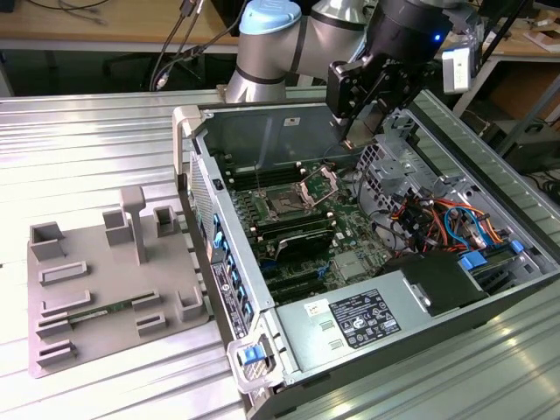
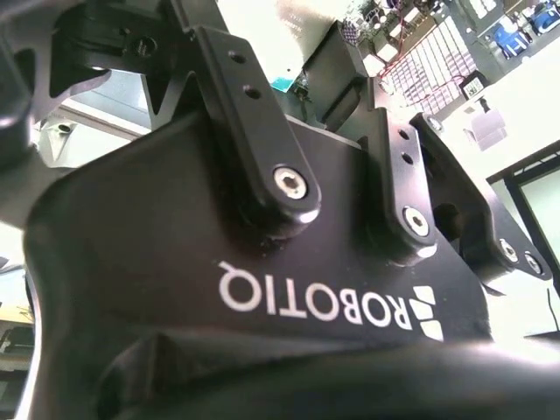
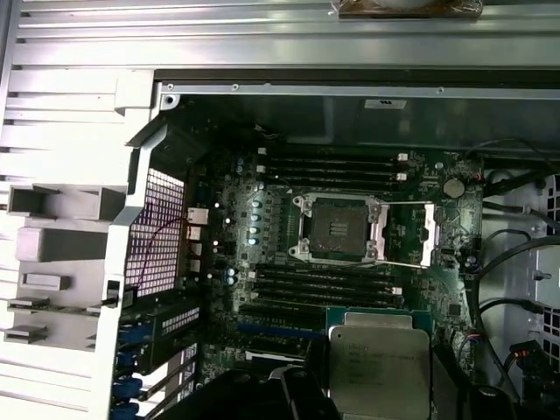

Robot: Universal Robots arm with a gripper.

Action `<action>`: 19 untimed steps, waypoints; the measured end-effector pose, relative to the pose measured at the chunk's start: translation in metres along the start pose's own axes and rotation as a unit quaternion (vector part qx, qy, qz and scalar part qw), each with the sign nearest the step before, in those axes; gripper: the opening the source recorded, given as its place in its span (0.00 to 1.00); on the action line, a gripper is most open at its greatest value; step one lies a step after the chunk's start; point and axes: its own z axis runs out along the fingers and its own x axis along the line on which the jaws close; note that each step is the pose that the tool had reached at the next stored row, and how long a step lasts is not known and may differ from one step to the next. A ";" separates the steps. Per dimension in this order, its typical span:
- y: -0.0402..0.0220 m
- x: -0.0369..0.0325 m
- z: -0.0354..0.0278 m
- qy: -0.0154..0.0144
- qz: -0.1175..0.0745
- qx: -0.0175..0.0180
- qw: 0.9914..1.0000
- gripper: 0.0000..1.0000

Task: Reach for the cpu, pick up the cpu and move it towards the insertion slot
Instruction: 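Pick up the cpu and move it towards the insertion slot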

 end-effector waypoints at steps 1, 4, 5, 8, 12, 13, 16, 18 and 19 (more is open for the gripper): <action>-0.0001 -0.0005 0.0003 0.000 0.000 0.000 1.000 0.55; -0.0003 -0.0021 0.0011 0.000 0.000 0.000 1.000 0.55; -0.0003 -0.0026 0.0014 0.000 0.000 0.000 1.000 0.55; -0.0006 -0.0051 0.0026 0.000 0.000 0.000 1.000 0.55; -0.0008 -0.0069 0.0034 0.000 0.000 0.000 1.000 0.55; -0.0009 -0.0076 0.0037 0.000 0.000 0.000 1.000 0.55; -0.0011 -0.0093 0.0045 0.000 0.000 0.000 1.000 0.55; -0.0012 -0.0100 0.0049 0.000 0.000 0.000 1.000 0.55; -0.0012 -0.0103 0.0051 0.000 0.000 0.000 1.000 0.55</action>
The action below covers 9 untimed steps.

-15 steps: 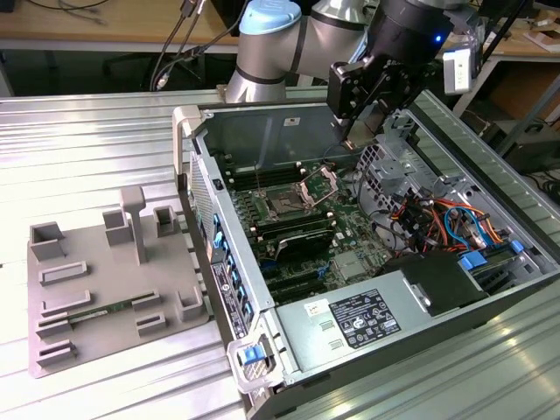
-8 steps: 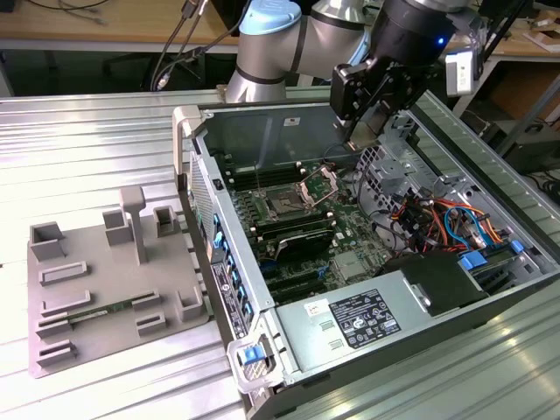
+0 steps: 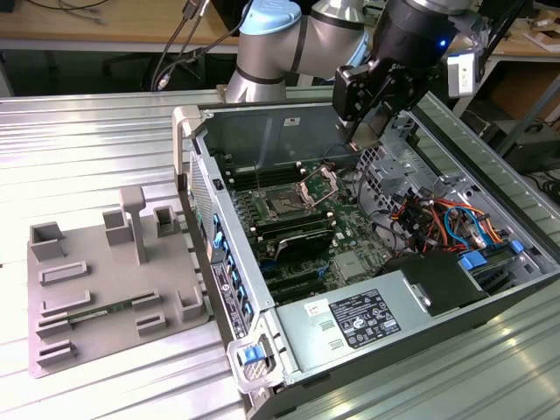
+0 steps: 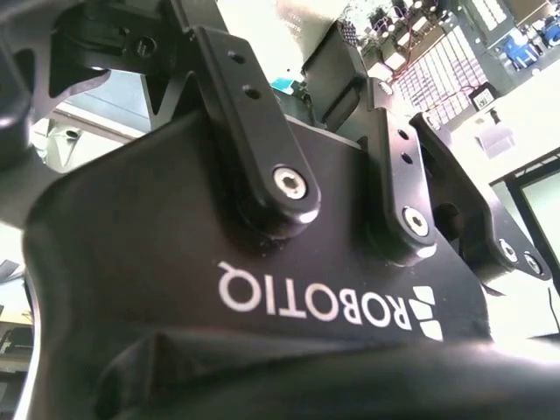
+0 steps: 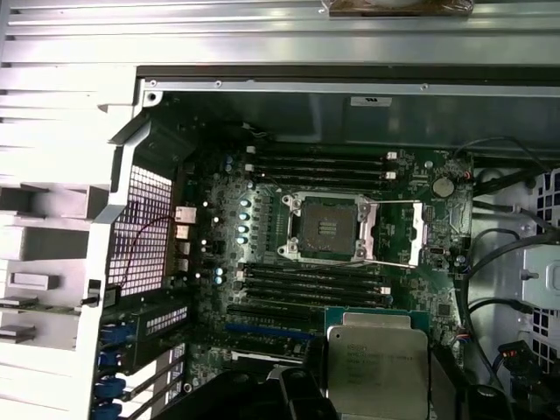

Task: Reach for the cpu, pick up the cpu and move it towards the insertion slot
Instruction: 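Pick up the cpu and move it towards the insertion slot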

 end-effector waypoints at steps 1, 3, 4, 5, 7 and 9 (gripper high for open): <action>-0.0001 -0.0005 0.0003 0.000 0.000 0.000 1.000 0.55; -0.0005 -0.0043 0.0021 0.000 0.000 0.000 1.000 0.55; 0.0004 -0.0077 0.0059 0.000 0.000 0.000 1.000 0.55; 0.0040 -0.0080 0.0084 0.000 0.000 0.000 1.000 0.55; 0.0065 -0.0086 0.0123 0.000 0.000 0.000 1.000 0.55; 0.0064 -0.0085 0.0133 0.000 0.000 0.000 1.000 0.55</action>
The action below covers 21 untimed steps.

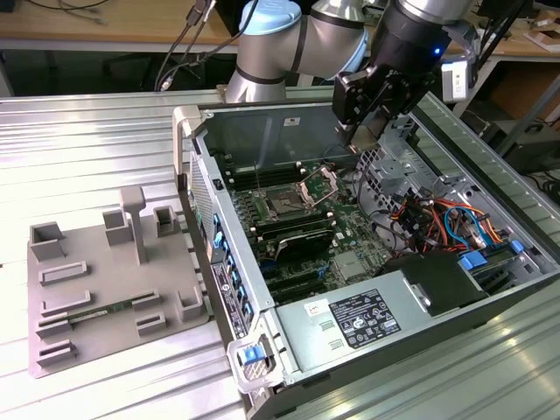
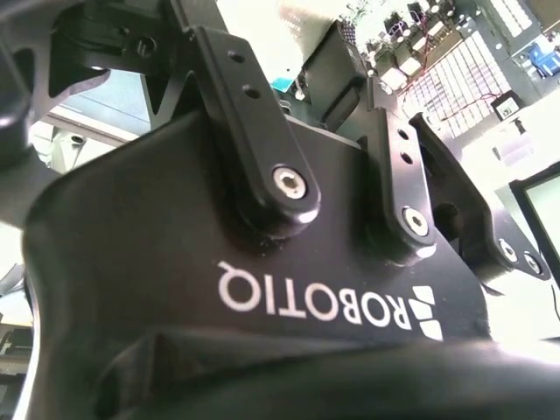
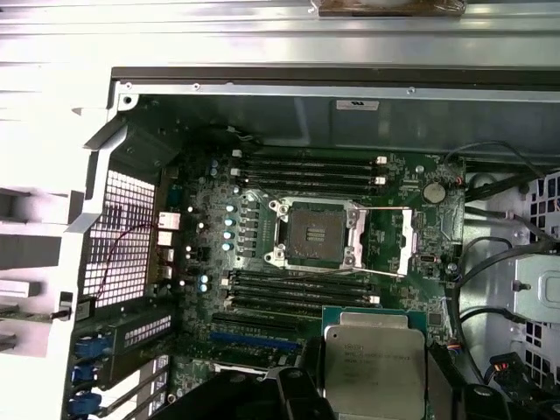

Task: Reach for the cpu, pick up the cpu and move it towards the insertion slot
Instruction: 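Pick up the cpu and move it towards the insertion slot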

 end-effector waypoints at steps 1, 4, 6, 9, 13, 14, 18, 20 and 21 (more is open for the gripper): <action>0.0000 0.0000 0.0004 0.000 0.000 0.000 1.000 0.55; -0.0001 0.0000 0.0016 0.000 0.000 0.000 1.000 0.55; -0.0002 0.0000 0.0023 0.000 0.000 0.000 1.000 0.55; -0.0003 0.0001 0.0041 0.000 0.000 0.000 1.000 0.55; -0.0005 0.0001 0.0057 0.000 0.000 0.000 1.000 0.55; -0.0005 0.0001 0.0061 0.000 0.000 0.000 1.000 0.55; -0.0006 0.0001 0.0073 0.000 0.000 0.000 1.000 0.55; -0.0006 0.0001 0.0081 0.000 0.000 0.000 1.000 0.55; -0.0007 0.0002 0.0086 0.000 0.000 0.000 1.000 0.55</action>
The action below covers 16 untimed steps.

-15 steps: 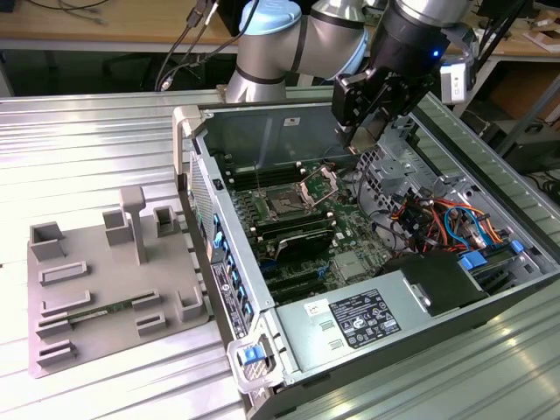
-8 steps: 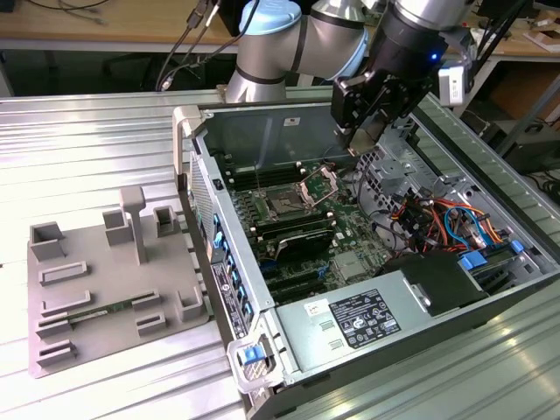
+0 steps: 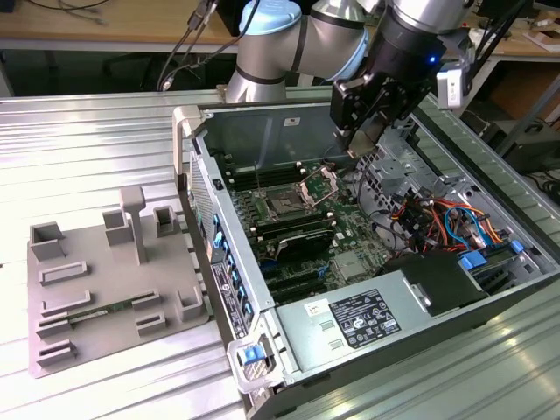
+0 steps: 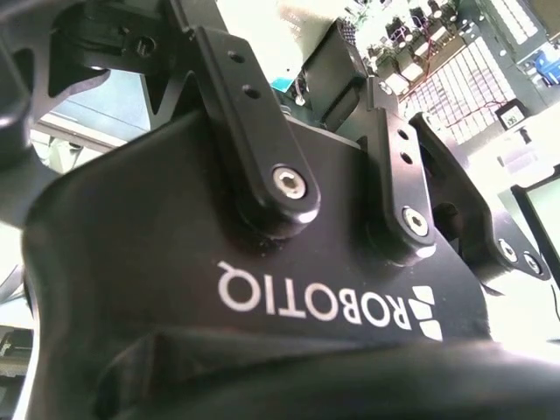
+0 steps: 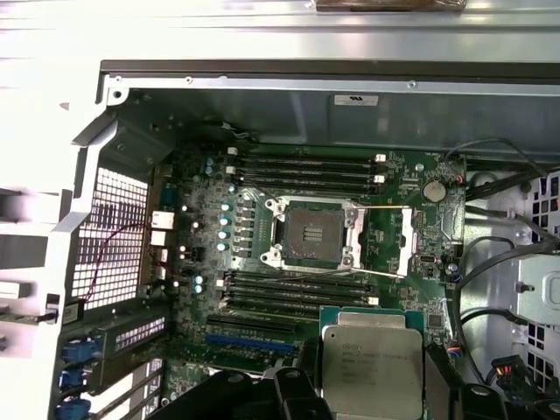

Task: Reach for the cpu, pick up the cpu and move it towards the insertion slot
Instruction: 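Pick up the cpu and move it towards the insertion slot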

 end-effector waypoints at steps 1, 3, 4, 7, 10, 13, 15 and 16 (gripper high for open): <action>0.0000 0.0000 0.0005 0.000 0.000 0.000 1.000 0.55; -0.0001 0.0000 0.0011 0.000 0.000 0.000 1.000 0.55; -0.0001 0.0000 0.0016 0.000 0.000 0.000 1.000 0.55; -0.0002 0.0001 0.0026 0.000 0.000 0.000 1.000 0.55; -0.0003 0.0001 0.0037 0.000 0.000 0.000 1.000 0.55; -0.0004 0.0001 0.0048 0.000 0.000 0.000 1.000 0.55; -0.0004 0.0001 0.0056 0.000 0.000 0.000 1.000 0.55; -0.0005 0.0001 0.0061 0.000 0.000 0.000 1.000 0.55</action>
